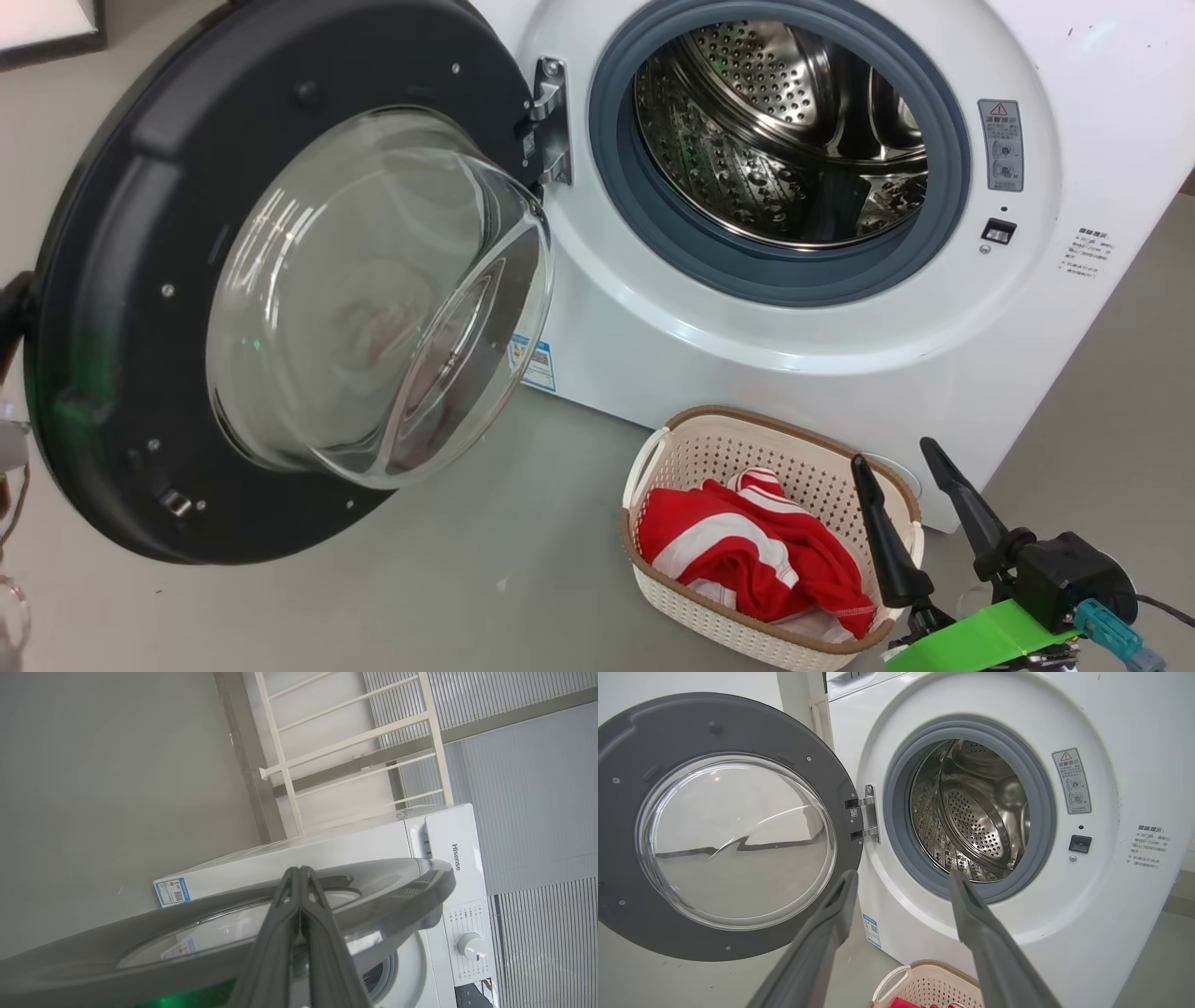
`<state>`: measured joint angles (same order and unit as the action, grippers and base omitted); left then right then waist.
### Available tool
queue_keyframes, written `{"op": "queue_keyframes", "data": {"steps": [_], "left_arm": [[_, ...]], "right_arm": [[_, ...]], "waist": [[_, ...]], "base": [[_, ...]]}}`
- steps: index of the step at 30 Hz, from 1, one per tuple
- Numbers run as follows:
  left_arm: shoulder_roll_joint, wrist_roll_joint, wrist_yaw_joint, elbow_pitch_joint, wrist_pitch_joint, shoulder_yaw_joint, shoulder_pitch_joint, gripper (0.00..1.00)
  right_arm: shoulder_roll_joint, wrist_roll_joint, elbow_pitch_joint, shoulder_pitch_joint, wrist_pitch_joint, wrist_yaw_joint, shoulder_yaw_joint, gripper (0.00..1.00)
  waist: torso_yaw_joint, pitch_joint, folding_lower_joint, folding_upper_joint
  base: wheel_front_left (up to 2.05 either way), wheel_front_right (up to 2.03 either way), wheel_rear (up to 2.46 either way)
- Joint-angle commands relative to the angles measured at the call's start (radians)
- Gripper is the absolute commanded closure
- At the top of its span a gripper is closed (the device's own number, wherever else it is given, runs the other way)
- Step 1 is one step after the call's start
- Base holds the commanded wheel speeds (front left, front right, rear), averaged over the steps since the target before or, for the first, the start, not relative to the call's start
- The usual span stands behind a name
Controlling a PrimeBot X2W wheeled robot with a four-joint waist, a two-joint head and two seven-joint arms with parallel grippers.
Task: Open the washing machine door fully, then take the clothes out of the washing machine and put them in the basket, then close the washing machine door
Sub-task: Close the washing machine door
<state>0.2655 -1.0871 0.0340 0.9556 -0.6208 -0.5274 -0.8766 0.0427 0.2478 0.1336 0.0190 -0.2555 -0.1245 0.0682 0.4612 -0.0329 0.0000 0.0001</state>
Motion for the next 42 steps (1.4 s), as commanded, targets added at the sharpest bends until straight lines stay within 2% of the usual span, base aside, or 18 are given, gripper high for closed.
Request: {"op": "queue_keyframes", "data": {"steps": [1,12,26,35,38,42], "left_arm": [[0.007,-0.007,0.015,-0.047,-0.025,-0.002,0.022,1.0],[-0.07,-0.024,-0.006,-0.272,-0.082,0.008,0.131,1.0],[-0.194,-0.074,-0.113,-0.685,-0.171,0.036,0.315,1.0],[-0.214,-0.177,-0.185,-0.848,-0.186,0.1,0.418,1.0],[-0.215,-0.238,-0.21,-0.899,-0.157,0.15,0.467,1.0],[-0.215,-0.293,-0.223,-0.937,-0.137,0.202,0.506,1.0]], "right_arm": [[0.008,0.008,-0.027,-0.012,-0.006,-0.006,0.022,0.0],[0.008,0.019,-0.023,-0.011,-0.006,-0.006,0.029,0.0],[0.008,0.033,-0.025,-0.012,-0.006,-0.006,0.038,0.0],[0.008,0.04,-0.02,-0.017,-0.006,-0.006,0.04,0.0],[0.008,0.042,-0.019,-0.017,-0.006,-0.006,0.041,0.0],[0.008,0.044,-0.017,-0.014,-0.006,-0.006,0.043,0.0]], "waist": [[0.0,0.0,0.0,-0.0001],[0.004,-0.001,0.0,-0.0001],[-0.004,0.005,0.0,-0.0001],[-0.02,0.005,0.0,-0.0001],[-0.031,0.005,0.0,-0.0001],[-0.043,0.005,0.0,-0.0001]], "base": [[0.0,0.0,0.0],[0.0,0.0,0.0],[0.0,0.0,0.0],[0.0,0.0,0.0],[0.0,0.0,0.0],[0.0,0.0,0.0]]}}
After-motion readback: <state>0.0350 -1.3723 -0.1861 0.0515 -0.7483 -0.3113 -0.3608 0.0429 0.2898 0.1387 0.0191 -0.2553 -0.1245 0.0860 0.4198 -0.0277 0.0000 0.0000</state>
